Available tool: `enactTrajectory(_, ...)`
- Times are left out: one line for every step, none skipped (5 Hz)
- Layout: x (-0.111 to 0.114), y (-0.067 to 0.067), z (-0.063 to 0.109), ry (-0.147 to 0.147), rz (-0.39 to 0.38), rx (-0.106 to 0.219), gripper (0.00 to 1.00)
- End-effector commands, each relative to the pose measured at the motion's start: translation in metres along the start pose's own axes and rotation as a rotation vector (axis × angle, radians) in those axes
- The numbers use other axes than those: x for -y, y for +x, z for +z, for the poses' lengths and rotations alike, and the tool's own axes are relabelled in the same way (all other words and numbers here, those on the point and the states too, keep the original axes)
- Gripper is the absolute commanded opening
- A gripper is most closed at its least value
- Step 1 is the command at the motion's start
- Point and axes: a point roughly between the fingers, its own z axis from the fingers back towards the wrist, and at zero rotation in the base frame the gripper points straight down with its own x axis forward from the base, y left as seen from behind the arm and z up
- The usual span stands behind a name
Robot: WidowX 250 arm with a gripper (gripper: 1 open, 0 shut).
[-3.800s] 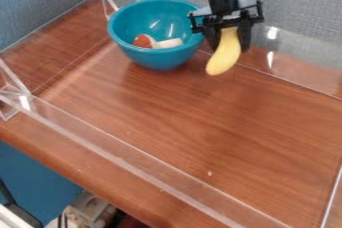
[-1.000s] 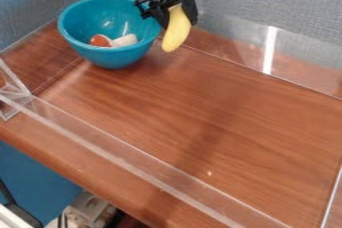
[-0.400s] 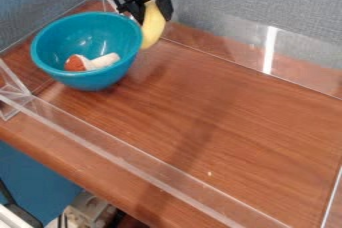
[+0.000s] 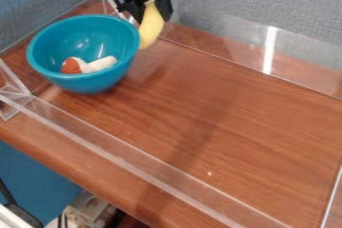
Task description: Put the yellow object in the blue bowl
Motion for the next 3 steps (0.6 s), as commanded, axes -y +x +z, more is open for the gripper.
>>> enactTrajectory(-0.0055, 0.0054, 0.0306, 0.014, -0.004, 0.086, 0.0)
enactTrajectory(-0.0117, 0.0041, 0.0332, 0.015, 0.016, 0.095, 0.0)
enactTrajectory(-0.0139, 0.0021, 0.0362, 0.011, -0.059, 0.058, 0.0)
